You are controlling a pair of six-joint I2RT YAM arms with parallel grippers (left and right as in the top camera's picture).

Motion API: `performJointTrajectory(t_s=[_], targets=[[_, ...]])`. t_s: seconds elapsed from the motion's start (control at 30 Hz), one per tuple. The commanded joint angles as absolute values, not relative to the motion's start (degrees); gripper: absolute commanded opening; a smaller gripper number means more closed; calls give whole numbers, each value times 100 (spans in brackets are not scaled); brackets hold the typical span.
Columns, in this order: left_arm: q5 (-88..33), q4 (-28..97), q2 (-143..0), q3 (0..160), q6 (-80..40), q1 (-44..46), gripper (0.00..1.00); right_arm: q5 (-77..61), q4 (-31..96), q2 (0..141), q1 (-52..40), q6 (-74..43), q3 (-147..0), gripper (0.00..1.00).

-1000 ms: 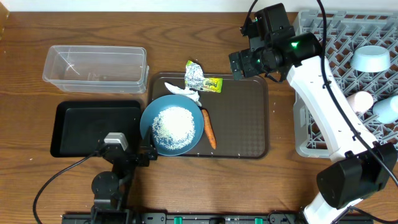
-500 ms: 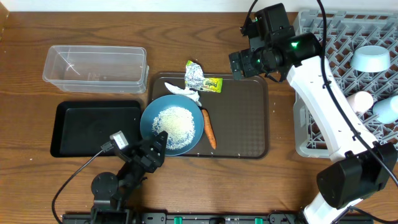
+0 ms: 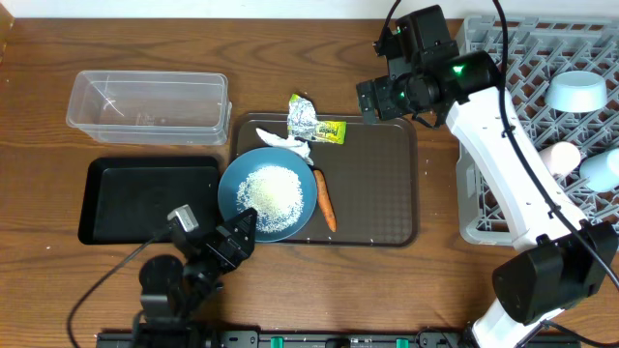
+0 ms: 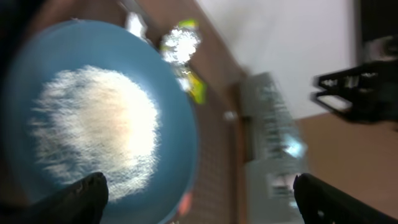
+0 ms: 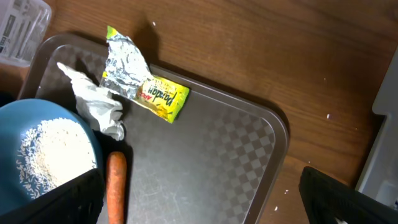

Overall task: Sort waste into correct bins and load items into the dishwasher rack
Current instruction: 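Reach the left gripper to the dark-blue rice bowl rim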

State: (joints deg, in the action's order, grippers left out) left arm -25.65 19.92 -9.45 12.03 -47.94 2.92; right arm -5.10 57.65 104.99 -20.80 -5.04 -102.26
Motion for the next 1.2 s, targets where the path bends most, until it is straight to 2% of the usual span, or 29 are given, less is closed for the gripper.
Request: performJointTrajectory(t_s=[0.0,0.3,0.47,0.67,0.97,1.17], targets=[[-1649,2432,-1719,2241,-3583,309,98,-469,5765,10512,-2108,-552,-10213,99],[-1374,4611,-5100,5551,-2073,526,98,-469,5765,10512,-2108,-552,-10213,99],[-958,5513,-6499,6917,-2012,1173,98,-471,5765,10512,-2108,-552,-10213,99],[-1575,5203,-7157,7074,-2069,1564,98,-469,5765,10512,-2108,-552,-10213,99],[683,5395,-7970,7074,-2434,3155,98,-469,5765,10512,-2108,-552,-10213,99],[698,5310,-8530,7074,-2447,3546,98,-471,5765,10512,-2108,-552,-10213,99]])
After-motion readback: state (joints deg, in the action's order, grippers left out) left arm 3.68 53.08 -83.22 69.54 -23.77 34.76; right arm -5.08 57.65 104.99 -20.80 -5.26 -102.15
